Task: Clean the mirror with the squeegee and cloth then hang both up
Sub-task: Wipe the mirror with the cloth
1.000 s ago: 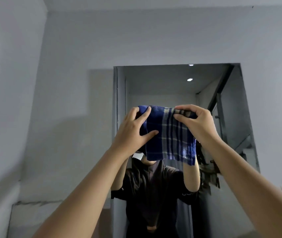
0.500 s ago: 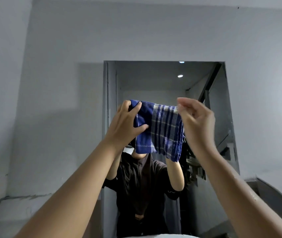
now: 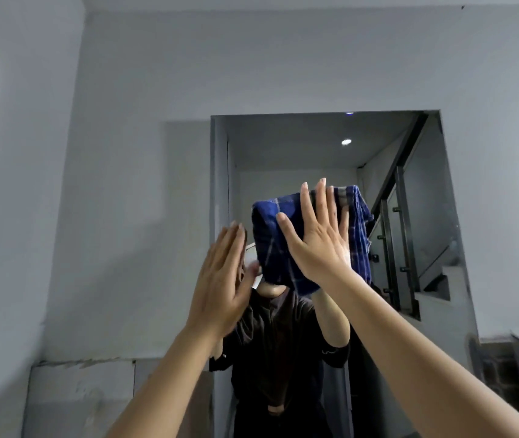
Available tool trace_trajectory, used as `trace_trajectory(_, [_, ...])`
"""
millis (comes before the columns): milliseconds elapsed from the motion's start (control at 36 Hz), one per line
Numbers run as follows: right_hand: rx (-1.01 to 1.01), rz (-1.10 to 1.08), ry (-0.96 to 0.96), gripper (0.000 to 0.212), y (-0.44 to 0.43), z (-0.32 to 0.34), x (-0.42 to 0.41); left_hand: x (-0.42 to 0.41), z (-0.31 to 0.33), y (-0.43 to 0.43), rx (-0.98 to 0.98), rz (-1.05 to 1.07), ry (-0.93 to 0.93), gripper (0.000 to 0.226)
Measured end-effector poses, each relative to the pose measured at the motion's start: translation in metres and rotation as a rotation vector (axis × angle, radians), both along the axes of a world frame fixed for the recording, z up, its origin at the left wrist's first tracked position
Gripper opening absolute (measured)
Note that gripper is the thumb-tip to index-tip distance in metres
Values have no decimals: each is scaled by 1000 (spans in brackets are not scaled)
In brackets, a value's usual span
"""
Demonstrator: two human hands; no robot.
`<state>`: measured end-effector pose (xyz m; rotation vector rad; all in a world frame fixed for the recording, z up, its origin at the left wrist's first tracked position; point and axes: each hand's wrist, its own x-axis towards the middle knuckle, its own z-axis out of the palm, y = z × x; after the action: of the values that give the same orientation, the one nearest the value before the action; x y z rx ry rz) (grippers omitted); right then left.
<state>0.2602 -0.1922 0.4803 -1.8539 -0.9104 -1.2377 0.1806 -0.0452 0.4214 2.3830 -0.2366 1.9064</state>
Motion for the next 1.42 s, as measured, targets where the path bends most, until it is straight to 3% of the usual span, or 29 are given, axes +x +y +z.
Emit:
trace_trajectory(83, [21,-74,-70,84,7,18,1,12,-28,2,11,185,33,63])
trace_trajectory(250, [-30,-171,-211,98,41,73,-11,25,-39,-5,-65,305,-35,68])
trace_trajectory(472, [-275,-223,-508,88,91,128,-33,29,-41,-2,-36,376,-48,67])
trace_trajectory(583, [-298,-199,-555,85,72,136,-23,29,-42,-2,-22,386,-47,66])
trace_trajectory(722, [-75,-253,-425,80,-1,132,22,29,-42,-3,-20,390,-58,67])
trace_trajectory(917, [189,-320,-102,83,-113,104,81,31,-42,-4,-25,402,-71,66])
trace_trajectory(1139, [547,-289,204,84,-66,61,59,22,-41,-7,-45,376,-15,67])
trace_trajectory(1278, [388,-239,52,84,4,48,19,18,-66,-6,-53,330,17,65])
trace_trajectory(1417, [-10,-184,-245,81,57,45,-16,9,-104,-6,-40,315,79,66])
